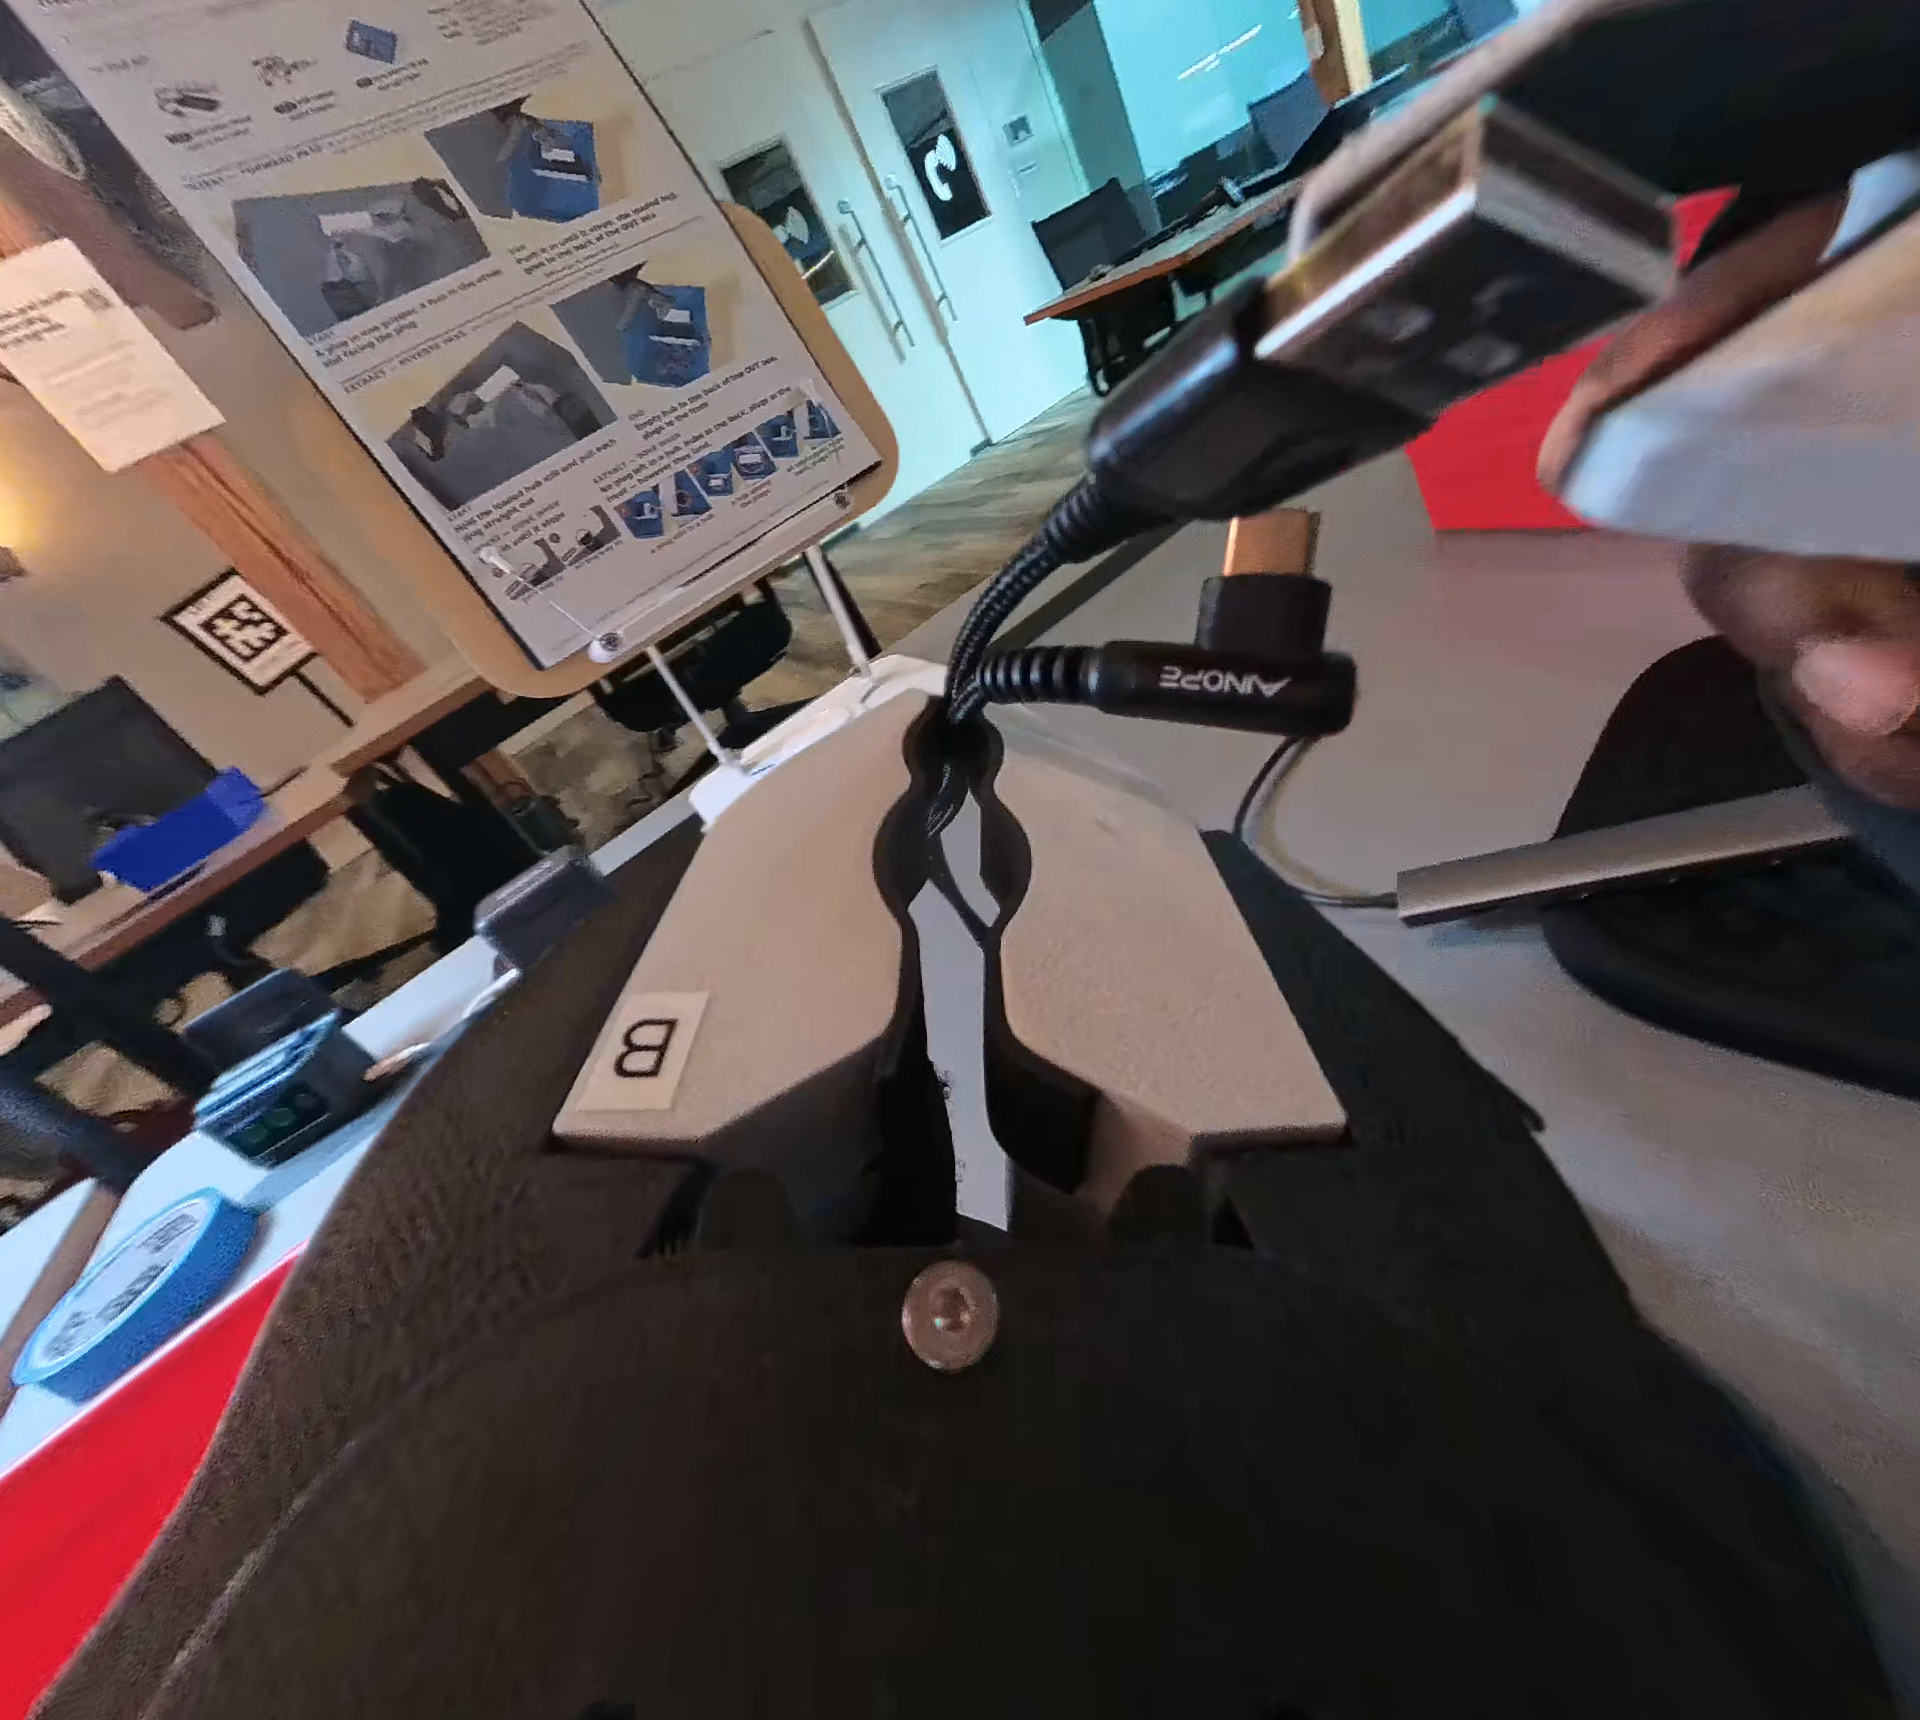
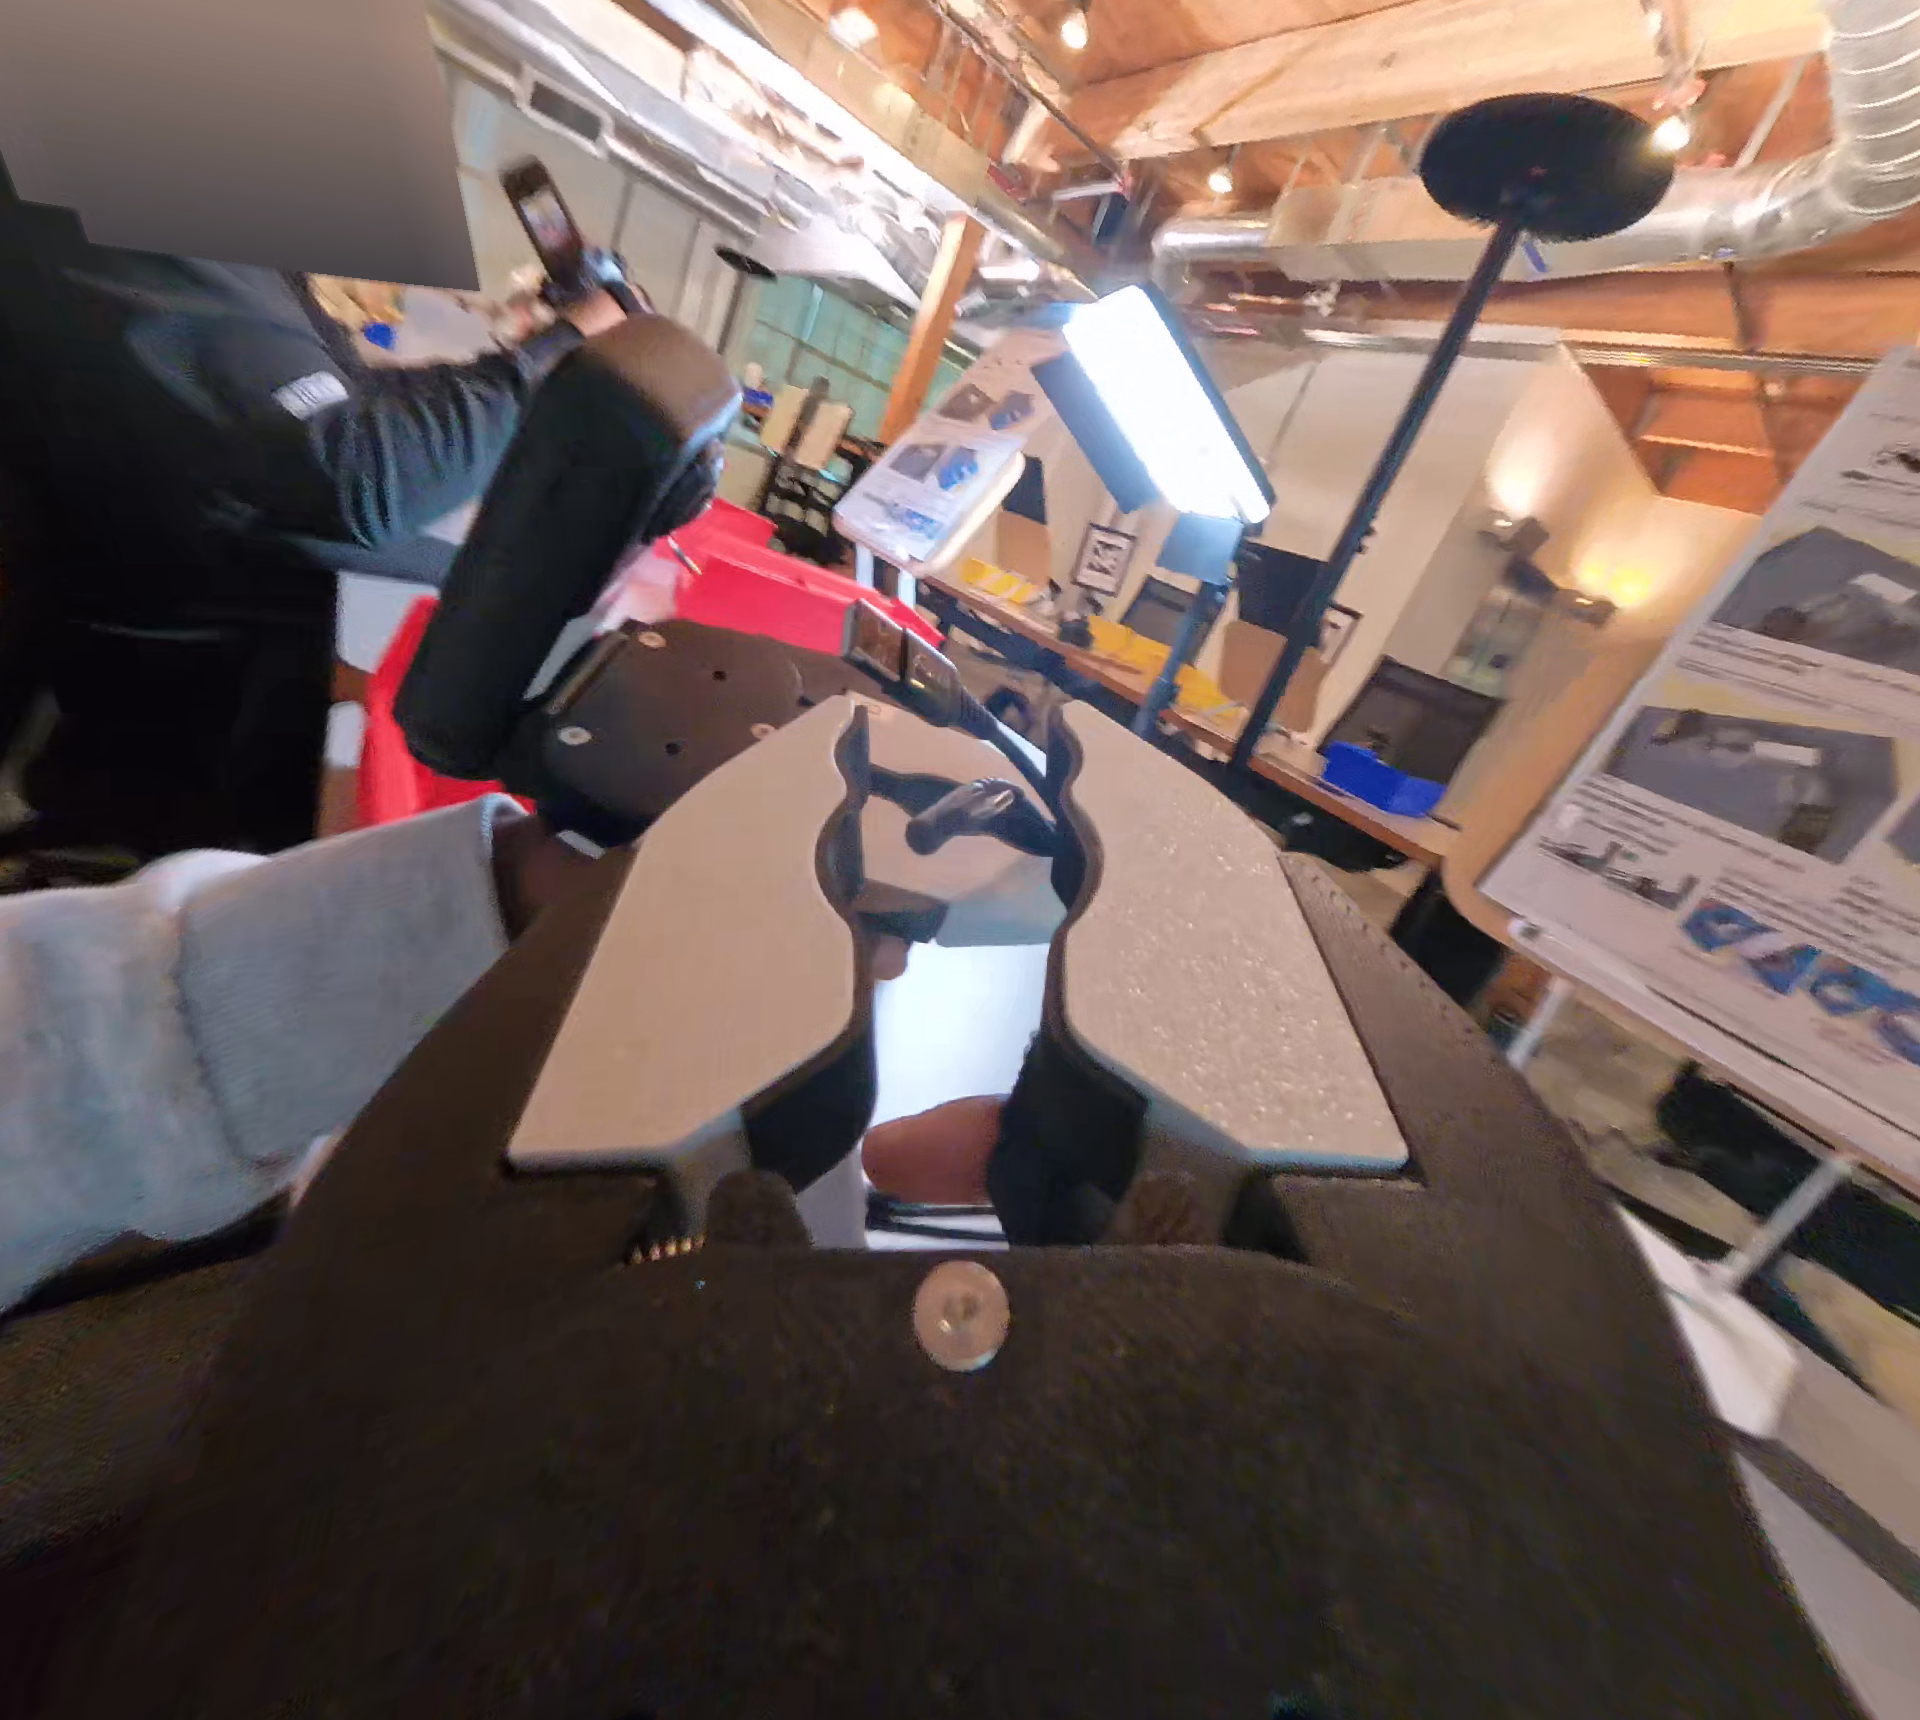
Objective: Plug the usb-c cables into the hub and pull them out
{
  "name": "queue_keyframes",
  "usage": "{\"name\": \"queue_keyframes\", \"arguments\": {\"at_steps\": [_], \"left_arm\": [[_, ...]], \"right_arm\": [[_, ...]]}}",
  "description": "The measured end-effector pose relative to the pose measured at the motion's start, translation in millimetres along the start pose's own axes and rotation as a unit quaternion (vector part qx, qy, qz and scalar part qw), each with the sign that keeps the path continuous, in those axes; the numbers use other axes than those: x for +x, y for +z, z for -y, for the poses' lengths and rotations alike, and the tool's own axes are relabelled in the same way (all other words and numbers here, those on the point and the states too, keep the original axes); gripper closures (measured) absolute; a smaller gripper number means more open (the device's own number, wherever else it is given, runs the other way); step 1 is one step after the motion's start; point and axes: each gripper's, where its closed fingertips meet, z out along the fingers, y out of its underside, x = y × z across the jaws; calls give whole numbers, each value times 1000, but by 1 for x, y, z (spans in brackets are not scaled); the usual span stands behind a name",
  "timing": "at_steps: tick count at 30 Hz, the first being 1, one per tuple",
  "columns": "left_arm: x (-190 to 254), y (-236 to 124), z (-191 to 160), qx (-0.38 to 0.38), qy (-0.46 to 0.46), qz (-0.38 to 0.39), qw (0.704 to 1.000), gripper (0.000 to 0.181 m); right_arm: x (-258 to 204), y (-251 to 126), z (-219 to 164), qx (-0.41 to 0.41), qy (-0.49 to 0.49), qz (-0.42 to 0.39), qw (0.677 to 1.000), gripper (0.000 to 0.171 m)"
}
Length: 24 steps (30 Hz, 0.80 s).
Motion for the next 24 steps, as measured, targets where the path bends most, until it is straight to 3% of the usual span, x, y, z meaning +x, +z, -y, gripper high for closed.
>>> {"name": "queue_keyframes", "arguments": {"at_steps": [3,7,12,15,17,24], "left_arm": [[4,-1,-4,-2,3,3,1000,176],[23,-3,-6,-3,5,-43,999,176],[50,-11,-27,-70,58,-125,988,177],[55,-12,-36,-88,76,-144,983,176],[55,-10,-42,-99,76,-151,981,176],[61,-5,-50,-99,45,-178,978,175]], "right_arm": [[0,1,-19,-61,7,-3,998,142],[-14,-8,-39,-94,59,67,992,140],[-20,-21,-42,-91,-22,108,990,140],[-25,-24,-57,-126,-40,150,980,150],[-27,-24,-60,-122,-37,164,978,171],[-17,-22,-74,-124,0,165,979,171]]}}
